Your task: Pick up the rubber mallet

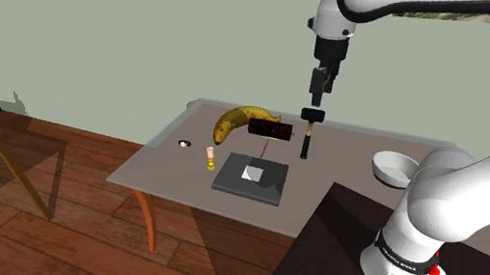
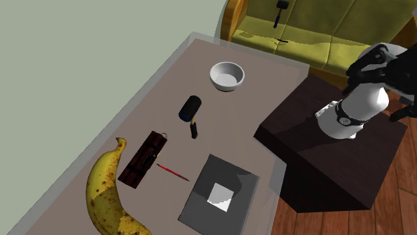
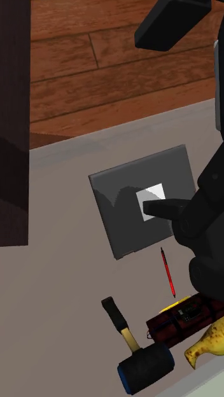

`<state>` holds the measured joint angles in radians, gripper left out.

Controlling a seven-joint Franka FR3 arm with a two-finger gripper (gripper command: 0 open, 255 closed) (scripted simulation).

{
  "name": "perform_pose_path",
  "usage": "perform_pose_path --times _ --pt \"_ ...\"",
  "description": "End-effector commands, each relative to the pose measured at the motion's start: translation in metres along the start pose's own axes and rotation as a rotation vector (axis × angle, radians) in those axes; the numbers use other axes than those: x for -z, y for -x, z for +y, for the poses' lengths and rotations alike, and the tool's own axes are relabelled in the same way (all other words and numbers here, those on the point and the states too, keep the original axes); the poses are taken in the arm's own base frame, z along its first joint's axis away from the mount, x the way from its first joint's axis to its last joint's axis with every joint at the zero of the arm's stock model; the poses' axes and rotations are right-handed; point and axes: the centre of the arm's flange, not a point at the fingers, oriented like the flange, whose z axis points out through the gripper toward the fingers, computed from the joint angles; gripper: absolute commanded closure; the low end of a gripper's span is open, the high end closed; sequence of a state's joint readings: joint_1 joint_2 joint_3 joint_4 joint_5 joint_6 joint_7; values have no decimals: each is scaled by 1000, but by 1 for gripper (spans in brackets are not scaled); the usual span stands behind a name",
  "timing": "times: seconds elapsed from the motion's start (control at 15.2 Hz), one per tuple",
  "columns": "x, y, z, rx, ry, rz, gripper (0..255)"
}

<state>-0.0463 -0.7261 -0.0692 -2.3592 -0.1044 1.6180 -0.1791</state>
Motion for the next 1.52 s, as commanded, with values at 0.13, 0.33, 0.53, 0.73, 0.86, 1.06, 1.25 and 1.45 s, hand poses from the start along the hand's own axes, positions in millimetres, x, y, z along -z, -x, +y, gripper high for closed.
perform_pose_path --times 0.13,0.33,0.53,0.73,0.86,1.06,1.25,1.45 --pt "-25 -15 47 9 -10 -2 0" --pt "-44 -27 81 15 -19 -5 0" --pt "-64 -39 115 21 -27 -7 0" --pt "-84 -51 148 27 -35 -9 0" --pt "-97 -59 170 31 -41 -11 0" --pt "-117 -71 203 37 -49 -13 0" --pt "-138 -84 236 43 -58 -16 0" --pt "-159 -97 269 49 -66 -18 0"
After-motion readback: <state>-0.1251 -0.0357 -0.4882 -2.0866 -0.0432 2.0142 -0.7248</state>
